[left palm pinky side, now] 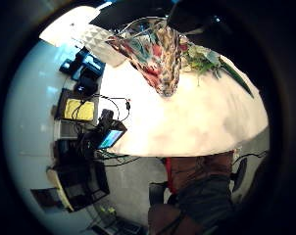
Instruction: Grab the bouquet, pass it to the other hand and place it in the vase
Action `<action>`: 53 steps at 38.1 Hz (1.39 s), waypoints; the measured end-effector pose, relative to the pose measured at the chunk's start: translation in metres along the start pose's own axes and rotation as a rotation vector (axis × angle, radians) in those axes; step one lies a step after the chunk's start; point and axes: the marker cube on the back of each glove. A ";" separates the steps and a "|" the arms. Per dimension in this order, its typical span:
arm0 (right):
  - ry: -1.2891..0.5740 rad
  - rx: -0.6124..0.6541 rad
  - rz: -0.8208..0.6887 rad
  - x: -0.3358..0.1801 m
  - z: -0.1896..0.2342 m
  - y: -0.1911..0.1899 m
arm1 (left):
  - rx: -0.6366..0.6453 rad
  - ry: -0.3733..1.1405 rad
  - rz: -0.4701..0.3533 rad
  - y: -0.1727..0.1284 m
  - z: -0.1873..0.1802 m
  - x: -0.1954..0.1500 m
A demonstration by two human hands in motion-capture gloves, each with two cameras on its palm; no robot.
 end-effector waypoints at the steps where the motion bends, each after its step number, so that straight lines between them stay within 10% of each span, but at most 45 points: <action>1: 0.000 0.001 0.000 0.000 0.000 0.000 | -0.002 0.000 0.000 -0.001 0.001 0.000; 33: 0.029 -0.010 -0.037 0.001 -0.004 -0.001 | -0.010 0.027 0.012 -0.005 0.003 -0.006; 53: -0.058 0.124 0.047 0.136 0.049 -0.057 | 0.148 0.099 0.012 -0.006 -0.001 -0.012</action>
